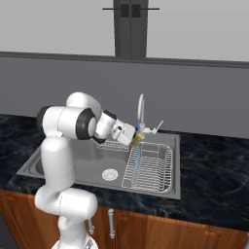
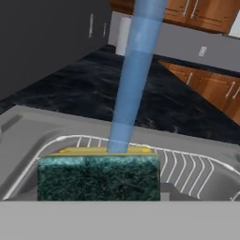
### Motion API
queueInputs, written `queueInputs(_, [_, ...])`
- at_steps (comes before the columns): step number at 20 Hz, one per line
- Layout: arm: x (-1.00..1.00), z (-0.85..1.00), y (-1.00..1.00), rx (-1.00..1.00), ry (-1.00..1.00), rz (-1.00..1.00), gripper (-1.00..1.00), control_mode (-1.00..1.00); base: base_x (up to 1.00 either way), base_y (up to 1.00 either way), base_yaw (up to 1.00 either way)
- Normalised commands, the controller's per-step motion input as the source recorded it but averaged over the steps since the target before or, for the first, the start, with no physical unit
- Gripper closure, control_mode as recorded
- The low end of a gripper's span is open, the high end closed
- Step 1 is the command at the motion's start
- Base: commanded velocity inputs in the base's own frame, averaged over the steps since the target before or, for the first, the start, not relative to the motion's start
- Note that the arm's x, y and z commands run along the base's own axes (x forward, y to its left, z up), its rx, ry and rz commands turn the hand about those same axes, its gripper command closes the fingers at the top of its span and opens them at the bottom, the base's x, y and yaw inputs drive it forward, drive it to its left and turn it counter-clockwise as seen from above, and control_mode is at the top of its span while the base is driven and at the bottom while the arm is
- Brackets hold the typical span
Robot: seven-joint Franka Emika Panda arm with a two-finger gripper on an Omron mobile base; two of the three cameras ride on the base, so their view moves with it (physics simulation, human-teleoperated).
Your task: Soak the sponge with water for a few seconds and then drop it inside the sink.
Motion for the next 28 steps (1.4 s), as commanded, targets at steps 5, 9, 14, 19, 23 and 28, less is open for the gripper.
queueInputs(5, [-0.01,0.00,0.00,0.00,-0.01,0.00,1.00,-1.00,0.00,0.00,0.00])
queueInputs(9, [0.00,0.08,0.00,0.01,0.00,0.00,1.00,-1.00,0.00,0.00,0.00])
queueInputs(14, [0.00,0.55,0.00,0.03,0.03,0.00,1.00,-1.00,0.00,0.00,0.00])
queueInputs(19, [-0.01,0.58,0.14,0.02,0.08,0.05,1.00,-1.00,0.00,0.00,0.00])
queueInputs(23, [-0.07,0.12,0.33,0.02,0.13,0.09,1.00,-1.00,0.00,0.00,0.00])
queueInputs(28, [-0.05,0.00,0.42,0.04,0.11,0.10,1.00,-1.00,0.00,0.00,0.00])
